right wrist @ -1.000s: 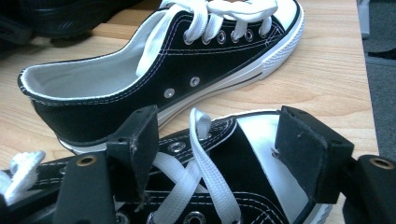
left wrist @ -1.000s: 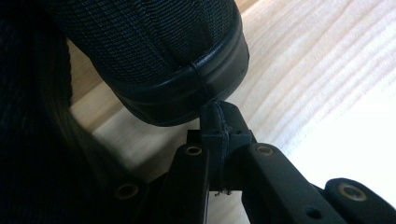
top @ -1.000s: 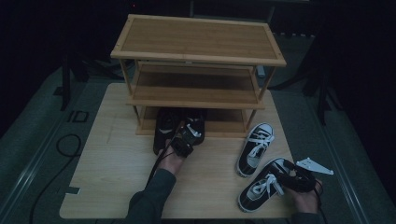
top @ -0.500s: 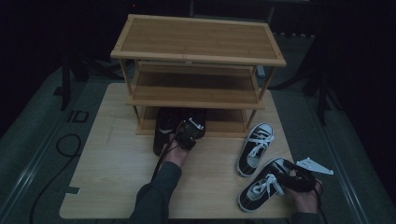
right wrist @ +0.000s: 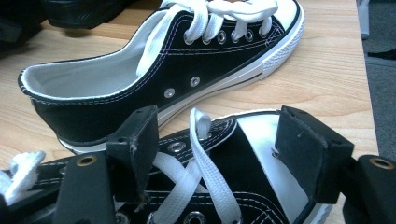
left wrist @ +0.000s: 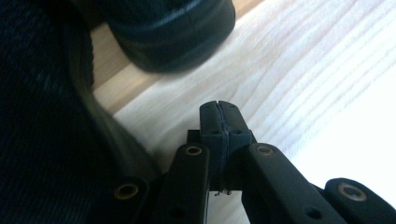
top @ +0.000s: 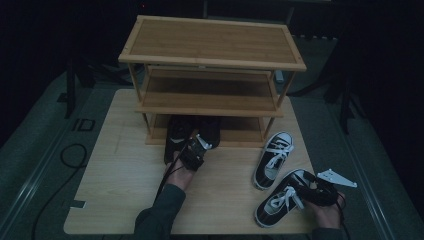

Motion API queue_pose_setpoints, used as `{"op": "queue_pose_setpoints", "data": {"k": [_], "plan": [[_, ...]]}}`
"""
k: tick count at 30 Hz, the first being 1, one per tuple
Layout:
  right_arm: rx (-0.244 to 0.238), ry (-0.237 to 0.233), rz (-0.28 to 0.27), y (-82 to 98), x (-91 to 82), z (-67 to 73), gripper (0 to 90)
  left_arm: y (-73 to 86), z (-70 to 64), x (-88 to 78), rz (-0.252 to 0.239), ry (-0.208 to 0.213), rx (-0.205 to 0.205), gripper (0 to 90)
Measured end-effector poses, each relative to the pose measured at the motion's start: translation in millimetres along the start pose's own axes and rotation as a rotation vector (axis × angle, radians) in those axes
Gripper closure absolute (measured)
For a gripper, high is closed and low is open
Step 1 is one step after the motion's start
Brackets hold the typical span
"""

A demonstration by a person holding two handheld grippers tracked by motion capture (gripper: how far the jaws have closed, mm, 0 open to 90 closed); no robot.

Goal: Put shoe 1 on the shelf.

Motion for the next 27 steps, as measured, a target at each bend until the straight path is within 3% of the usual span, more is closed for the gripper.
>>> {"op": "queue_pose_setpoints", "data": {"k": [7,15,17,27], "plan": [[0.000,0.000,-0.001,0.1,-0.1,0.1,30.1,24.4,4.9,-10.4,0.013,-0.011,0.031,90.0],[-0.001,0.002,-0.002,0.0,-0.1,0.5,30.1,61.7,22.3,-23.1,0.048,-0.025,0.027,90.0],[-0.002,0.003,-0.003,0.0,0.0,0.5,30.1,67.9,26.7,-24.1,0.060,-0.047,0.033,90.0],[0.000,0.002,-0.003,0.1,0.0,0.5,30.1,87.9,44.2,-25.8,0.094,-0.073,0.015,89.8]]}}
Point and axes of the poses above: each handheld gripper's, and its own axes: x roughly forward along the jaws, y roughly out of its underside, z roughly to its left, the point moved 7 cm from there along x, roughly forward along the jaws, and after that the axes turned 13 degrees about -y, right-handed, at the moved point
